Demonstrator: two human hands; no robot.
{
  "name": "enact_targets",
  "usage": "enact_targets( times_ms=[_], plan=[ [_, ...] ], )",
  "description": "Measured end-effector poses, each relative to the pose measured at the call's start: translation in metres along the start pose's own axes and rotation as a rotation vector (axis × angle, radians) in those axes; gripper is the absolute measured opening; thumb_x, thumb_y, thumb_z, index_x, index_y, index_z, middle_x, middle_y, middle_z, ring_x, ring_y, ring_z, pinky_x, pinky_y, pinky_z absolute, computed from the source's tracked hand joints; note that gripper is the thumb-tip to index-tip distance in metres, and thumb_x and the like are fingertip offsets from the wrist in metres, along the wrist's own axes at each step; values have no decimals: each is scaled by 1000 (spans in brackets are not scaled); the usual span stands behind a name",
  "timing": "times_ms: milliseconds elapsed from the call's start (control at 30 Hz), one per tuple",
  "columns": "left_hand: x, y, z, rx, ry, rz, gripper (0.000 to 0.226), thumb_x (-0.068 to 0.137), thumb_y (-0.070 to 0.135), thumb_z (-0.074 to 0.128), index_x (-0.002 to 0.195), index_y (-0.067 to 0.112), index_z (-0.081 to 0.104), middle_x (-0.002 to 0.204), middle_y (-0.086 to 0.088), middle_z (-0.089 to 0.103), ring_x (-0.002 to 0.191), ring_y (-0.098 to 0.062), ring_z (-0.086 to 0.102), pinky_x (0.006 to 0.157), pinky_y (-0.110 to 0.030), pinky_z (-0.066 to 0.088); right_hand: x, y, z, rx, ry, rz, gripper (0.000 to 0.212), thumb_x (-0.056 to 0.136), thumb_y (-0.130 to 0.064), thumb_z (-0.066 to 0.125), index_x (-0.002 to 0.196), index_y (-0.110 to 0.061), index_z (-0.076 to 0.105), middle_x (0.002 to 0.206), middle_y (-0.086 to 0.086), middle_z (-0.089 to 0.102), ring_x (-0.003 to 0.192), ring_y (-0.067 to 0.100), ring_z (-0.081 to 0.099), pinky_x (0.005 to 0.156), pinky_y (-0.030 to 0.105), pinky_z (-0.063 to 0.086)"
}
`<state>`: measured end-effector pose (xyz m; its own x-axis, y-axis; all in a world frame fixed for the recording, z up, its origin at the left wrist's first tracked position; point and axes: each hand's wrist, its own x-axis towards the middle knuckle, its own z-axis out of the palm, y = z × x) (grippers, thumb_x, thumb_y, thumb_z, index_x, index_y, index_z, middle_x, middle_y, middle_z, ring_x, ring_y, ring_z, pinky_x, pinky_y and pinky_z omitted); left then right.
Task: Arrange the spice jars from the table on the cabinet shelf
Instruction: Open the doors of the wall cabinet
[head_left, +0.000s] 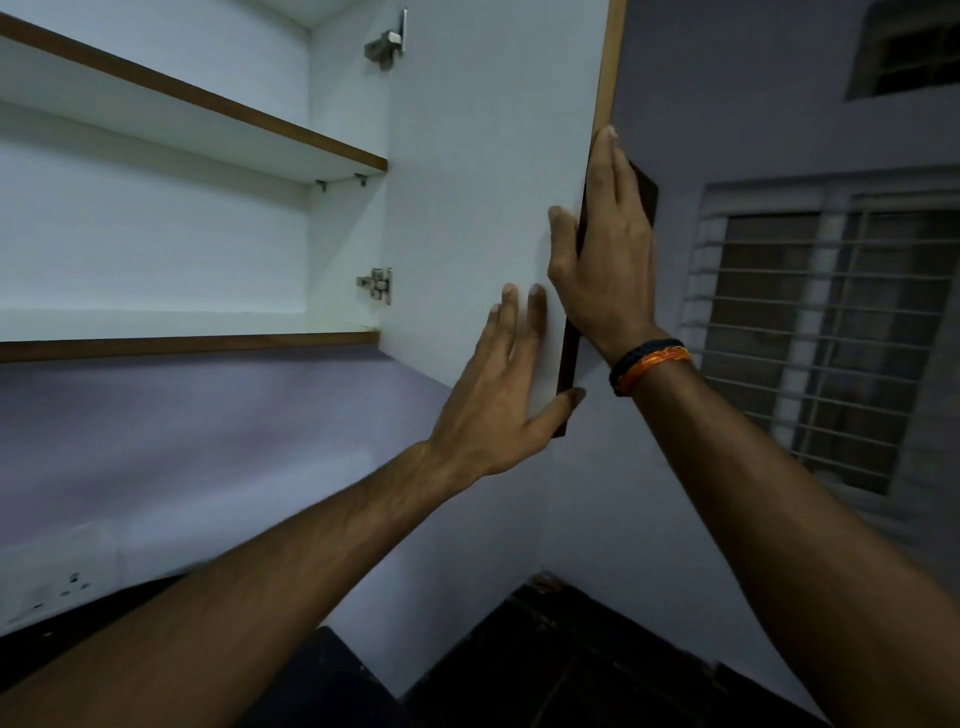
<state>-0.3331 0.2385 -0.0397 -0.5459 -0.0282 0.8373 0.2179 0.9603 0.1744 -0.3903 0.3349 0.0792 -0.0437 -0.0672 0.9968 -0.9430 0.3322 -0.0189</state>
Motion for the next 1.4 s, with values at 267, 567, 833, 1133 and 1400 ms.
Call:
enact_targets(
  times_ms=[267, 567, 833, 1133, 1400],
  plan=[
    [37, -1, 55, 56, -96, -2, 108, 88, 66, 56, 157, 28, -17, 165, -7, -24, 153, -27, -18, 123, -59, 9, -1, 67, -4, -248, -141, 20, 66, 101, -13, 51, 157, -6, 17, 166, 13, 9, 103, 26, 58, 74, 29, 54],
    [60, -18, 86, 201, -315, 24, 103, 92, 43, 59, 157, 25, -18, 163, -9, -29, 152, -31, -21, 121, -64, 10, -2, 116, -1, -570, -372, 27, 65, 99, -9, 47, 157, -9, 17, 165, 19, -9, 110, 36, 60, 68, 28, 52],
    [63, -23, 88, 270, -384, 34, 113, 88, 38, 66, 155, 25, -25, 160, -10, -36, 150, -33, -26, 120, -66, 6, -8, 122, 8, -582, -375, 25, 68, 96, -3, 43, 157, -4, 12, 163, 24, -13, 138, 39, 42, 78, 28, 54],
    [58, -26, 58, 191, -507, 23, 105, 90, 31, 66, 158, 28, -14, 163, -9, -29, 153, -32, -16, 123, -57, 13, -11, 104, 11, -772, -428, -6, 69, 94, -8, 34, 154, 7, 3, 162, 29, -7, 152, 40, -8, 124, 51, 5],
    [23, -54, 12, 240, -565, -70, 103, 91, 29, 67, 159, 27, -11, 165, -8, -24, 154, -33, -11, 124, -54, 12, -27, 68, 28, -780, -562, 11, 74, 94, -19, 40, 154, 7, 6, 163, 27, -1, 152, 38, -4, 124, 52, 2]
  ],
)
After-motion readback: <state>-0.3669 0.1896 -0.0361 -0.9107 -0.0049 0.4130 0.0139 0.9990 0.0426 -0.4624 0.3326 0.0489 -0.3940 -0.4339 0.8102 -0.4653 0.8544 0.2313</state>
